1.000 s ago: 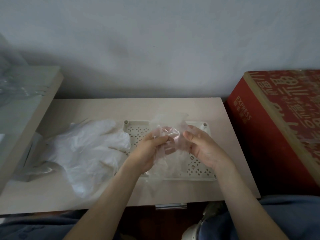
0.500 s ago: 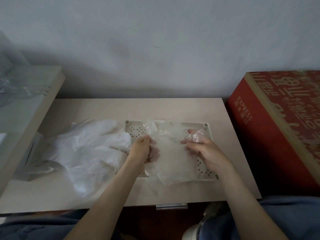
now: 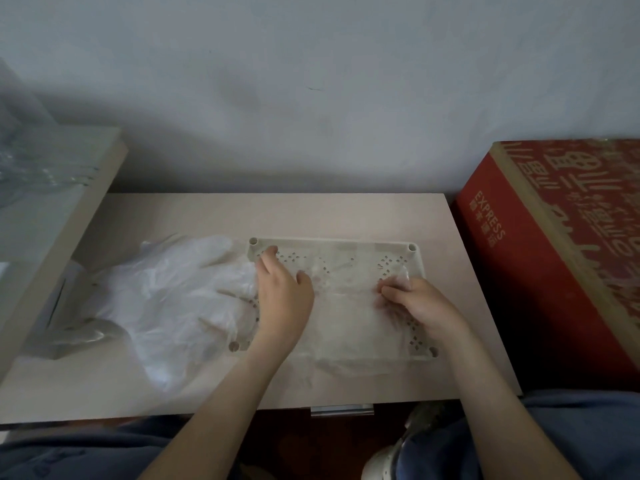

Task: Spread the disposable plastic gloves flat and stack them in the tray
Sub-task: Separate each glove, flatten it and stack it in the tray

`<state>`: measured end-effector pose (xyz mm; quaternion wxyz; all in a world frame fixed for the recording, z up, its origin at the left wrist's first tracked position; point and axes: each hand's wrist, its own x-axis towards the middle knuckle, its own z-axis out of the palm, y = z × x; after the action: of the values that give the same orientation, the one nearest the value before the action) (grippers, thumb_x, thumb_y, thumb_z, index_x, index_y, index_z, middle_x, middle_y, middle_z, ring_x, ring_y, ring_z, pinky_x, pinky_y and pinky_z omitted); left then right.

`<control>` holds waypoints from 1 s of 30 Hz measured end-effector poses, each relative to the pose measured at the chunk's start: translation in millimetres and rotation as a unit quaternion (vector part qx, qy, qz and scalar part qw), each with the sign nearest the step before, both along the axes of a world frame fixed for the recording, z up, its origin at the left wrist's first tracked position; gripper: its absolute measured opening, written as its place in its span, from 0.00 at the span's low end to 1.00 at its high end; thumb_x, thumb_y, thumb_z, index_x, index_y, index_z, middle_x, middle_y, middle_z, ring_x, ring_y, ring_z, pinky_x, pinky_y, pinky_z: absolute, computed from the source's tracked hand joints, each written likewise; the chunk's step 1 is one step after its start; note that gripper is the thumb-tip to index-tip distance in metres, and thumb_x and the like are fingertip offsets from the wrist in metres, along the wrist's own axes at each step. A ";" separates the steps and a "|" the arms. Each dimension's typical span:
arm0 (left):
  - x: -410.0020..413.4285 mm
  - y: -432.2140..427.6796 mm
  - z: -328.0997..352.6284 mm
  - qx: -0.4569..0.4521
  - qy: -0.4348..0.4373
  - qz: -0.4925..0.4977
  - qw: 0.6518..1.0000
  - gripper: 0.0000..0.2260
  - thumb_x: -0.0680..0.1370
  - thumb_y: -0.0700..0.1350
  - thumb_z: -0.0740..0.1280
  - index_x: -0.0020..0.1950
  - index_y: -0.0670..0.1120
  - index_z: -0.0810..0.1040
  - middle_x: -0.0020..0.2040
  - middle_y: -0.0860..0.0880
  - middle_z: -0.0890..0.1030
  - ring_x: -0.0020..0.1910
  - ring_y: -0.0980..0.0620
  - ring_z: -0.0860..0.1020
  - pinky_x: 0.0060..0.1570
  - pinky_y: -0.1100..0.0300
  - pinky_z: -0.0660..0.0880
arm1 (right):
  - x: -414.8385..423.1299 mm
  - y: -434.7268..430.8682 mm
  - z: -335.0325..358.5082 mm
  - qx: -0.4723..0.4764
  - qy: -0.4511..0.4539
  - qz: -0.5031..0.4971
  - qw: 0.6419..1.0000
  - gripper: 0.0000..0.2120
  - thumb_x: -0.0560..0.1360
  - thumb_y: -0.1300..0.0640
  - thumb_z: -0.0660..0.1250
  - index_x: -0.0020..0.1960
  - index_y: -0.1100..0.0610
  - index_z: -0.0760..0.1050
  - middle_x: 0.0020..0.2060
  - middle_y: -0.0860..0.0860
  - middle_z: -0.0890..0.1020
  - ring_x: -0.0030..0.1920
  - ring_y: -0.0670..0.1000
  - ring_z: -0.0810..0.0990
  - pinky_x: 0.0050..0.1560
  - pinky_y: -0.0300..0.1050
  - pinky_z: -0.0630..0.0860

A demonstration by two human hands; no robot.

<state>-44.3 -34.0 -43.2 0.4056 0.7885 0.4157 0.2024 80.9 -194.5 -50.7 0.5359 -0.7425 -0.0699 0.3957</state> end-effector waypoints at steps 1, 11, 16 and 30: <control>0.8 -1.6 0.8 0.050 0.001 -0.013 0.999 0.22 0.76 0.37 0.64 0.69 0.38 0.63 0.68 0.40 0.64 0.65 0.43 0.66 0.65 0.51 0.66 | 0.3 -0.5 1.1 -0.010 -0.014 0.026 1.000 0.09 0.79 0.67 0.61 0.44 0.60 0.78 0.30 0.52 0.82 0.34 0.49 0.78 0.37 0.41 0.73; 7.7 10.9 -7.1 0.107 0.127 -0.262 0.951 0.22 0.79 0.56 0.61 0.73 0.60 0.63 0.76 0.53 0.60 0.76 0.51 0.53 0.72 0.50 0.46 | -3.5 3.2 13.5 -0.037 -0.095 0.166 0.981 0.10 0.80 0.65 0.59 0.45 0.58 0.77 0.30 0.48 0.77 0.30 0.45 0.70 0.32 0.37 0.67; 4.0 -0.1 -16.9 0.180 0.141 -0.446 0.866 0.22 0.80 0.56 0.58 0.75 0.58 0.61 0.78 0.53 0.53 0.77 0.56 0.47 0.74 0.55 0.40 | -0.8 2.7 5.5 -0.026 -0.007 0.054 0.998 0.16 0.79 0.55 0.64 0.61 0.65 0.70 0.33 0.50 0.77 0.26 0.46 0.73 0.24 0.37 0.68; -3.6 3.7 -38.6 0.139 0.346 -0.314 0.873 0.27 0.82 0.59 0.40 0.77 0.53 0.36 0.77 0.46 0.35 0.76 0.47 0.34 0.72 0.50 0.34 | 16.0 -8.8 6.2 -0.027 0.027 0.006 0.999 0.15 0.74 0.67 0.68 0.60 0.60 0.73 0.39 0.55 0.80 0.35 0.49 0.78 0.36 0.42 0.74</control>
<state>-47.9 -30.3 -81.8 0.1639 0.9454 0.2273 -0.1663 96.9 -203.3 -44.4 0.5149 -0.7457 -0.0492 0.4201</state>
